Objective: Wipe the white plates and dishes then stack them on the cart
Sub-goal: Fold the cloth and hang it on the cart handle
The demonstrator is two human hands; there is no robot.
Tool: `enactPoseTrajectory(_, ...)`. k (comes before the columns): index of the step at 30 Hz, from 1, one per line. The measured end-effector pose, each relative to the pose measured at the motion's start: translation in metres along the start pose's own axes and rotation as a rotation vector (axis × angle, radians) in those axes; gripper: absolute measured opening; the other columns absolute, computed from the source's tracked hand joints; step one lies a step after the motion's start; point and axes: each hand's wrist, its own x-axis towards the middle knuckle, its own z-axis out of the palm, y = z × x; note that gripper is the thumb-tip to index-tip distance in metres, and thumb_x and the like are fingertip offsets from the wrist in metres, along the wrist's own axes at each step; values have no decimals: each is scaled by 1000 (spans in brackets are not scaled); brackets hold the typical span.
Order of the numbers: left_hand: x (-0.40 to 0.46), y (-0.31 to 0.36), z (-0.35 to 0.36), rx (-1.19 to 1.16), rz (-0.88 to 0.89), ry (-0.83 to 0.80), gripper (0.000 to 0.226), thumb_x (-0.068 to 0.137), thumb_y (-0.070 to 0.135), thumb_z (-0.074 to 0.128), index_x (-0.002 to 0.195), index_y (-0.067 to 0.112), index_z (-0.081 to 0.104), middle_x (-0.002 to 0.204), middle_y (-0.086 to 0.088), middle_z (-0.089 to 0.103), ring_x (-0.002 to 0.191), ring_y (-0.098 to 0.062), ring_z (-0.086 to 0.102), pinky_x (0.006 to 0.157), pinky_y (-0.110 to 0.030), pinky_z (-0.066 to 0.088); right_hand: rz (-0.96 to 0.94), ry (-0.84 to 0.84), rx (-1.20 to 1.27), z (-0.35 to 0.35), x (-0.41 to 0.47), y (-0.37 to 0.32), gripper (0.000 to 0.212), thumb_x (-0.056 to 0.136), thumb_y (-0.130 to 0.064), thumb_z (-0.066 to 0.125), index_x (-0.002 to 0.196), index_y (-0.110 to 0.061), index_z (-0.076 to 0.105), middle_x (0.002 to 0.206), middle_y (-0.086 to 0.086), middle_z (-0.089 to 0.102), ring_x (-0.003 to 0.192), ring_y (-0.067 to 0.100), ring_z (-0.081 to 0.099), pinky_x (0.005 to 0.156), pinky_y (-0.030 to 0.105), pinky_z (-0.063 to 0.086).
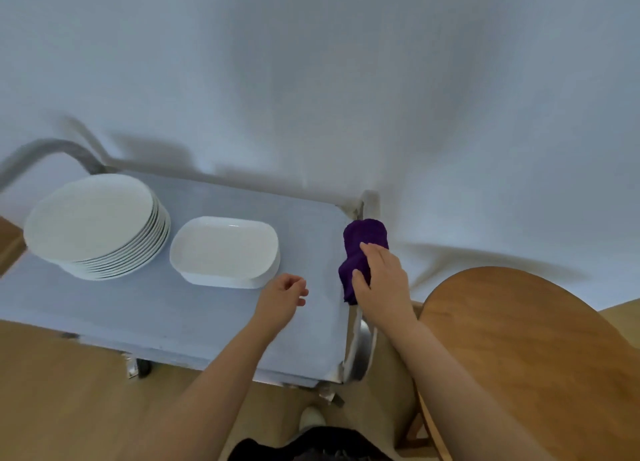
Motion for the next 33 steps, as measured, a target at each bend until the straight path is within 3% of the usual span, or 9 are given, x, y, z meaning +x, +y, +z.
enactPoseTrajectory(5,-64,-24,-50,114,118,66,12,94,14,51,96,9,62,90,-6,67,71,-13,62,61,-20,44,-96,-78,-91,3,-58,-29,48,94,-23,46,140,-11,39,141,5,45,126,21,42,104,34,31)
enactPoseTrajectory(13,-181,-86,-135,270,190,136,13,94,19,53,104,15,61,92,0,66,86,-17,64,81,-32,51,-70,-154,-88,11,-183,-83,53,95,-28,45,145,-15,32,149,3,36,135,22,32,110,39,26)
enactPoseTrajectory(18,-228,-111,-183,301,228,173,19,94,22,54,111,16,60,95,4,61,92,-14,60,81,-28,49,-99,-124,-118,12,-231,-132,53,95,-27,45,145,-16,30,150,2,34,137,21,31,112,41,26)
enactPoseTrajectory(25,-272,-139,-256,340,262,128,32,95,26,52,124,15,55,118,-3,58,107,-16,55,86,-24,40,-75,-75,-157,37,-284,-208,54,97,-28,44,146,-16,28,152,3,30,139,21,27,114,41,21)
enactPoseTrajectory(33,-300,-166,-344,347,267,136,38,96,29,51,130,12,53,124,-8,59,113,-23,55,98,-37,45,-80,-51,-183,67,-318,-290,55,97,-32,45,147,-17,27,153,3,29,140,23,26,114,42,21)
